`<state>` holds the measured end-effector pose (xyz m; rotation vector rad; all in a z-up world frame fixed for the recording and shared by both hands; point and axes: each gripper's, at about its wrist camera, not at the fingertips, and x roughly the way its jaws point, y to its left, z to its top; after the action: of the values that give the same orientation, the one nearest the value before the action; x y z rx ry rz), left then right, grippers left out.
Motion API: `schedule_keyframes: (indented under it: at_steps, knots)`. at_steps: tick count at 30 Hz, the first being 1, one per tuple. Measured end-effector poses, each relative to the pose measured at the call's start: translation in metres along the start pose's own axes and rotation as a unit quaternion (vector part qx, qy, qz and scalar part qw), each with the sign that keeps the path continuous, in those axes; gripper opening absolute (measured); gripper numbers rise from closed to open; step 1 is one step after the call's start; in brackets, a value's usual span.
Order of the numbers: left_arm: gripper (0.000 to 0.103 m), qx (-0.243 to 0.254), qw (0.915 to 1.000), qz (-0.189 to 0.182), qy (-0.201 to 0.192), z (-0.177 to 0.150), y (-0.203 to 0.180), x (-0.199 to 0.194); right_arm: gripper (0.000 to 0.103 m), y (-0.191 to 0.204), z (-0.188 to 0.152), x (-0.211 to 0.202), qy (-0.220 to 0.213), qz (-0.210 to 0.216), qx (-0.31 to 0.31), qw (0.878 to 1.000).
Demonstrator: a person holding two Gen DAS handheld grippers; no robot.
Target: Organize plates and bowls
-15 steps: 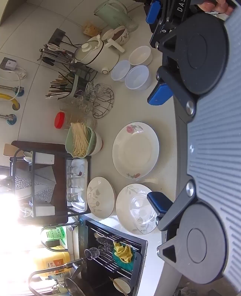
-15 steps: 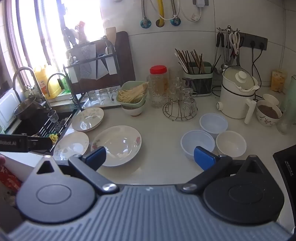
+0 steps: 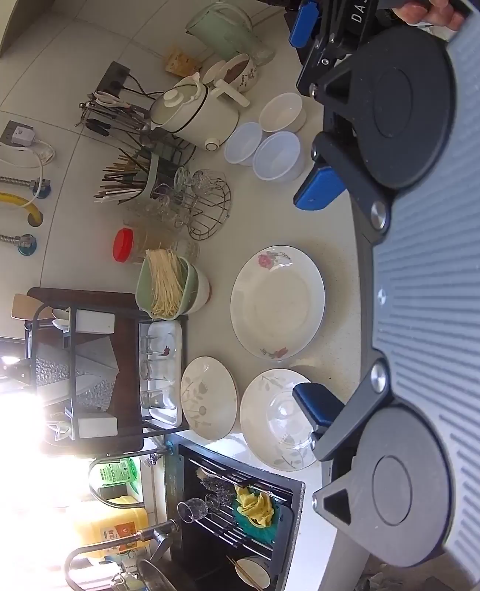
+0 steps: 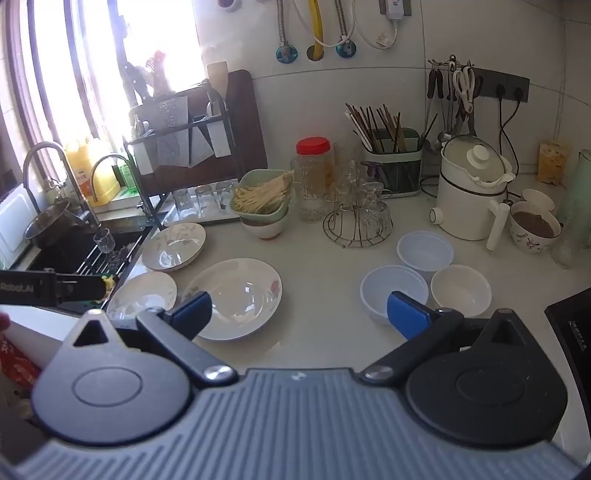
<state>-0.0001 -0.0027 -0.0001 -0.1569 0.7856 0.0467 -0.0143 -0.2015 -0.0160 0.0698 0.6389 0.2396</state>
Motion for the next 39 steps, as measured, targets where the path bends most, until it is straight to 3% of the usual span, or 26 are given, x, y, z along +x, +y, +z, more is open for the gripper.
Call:
schedule_keyframes:
  at_steps: [27, 39]
  knots:
    - [0.101, 0.014, 0.9998, 0.013, -0.011, -0.001, -0.003, 0.009, 0.103, 0.0, -0.005, 0.005, -0.018, -0.012, 0.014, 1.0]
    - [0.101, 0.01, 0.9999, -0.01, -0.01, 0.0, -0.002, 0.015, 0.102, -0.003, -0.006, 0.003, -0.018, -0.006, 0.028, 0.999]
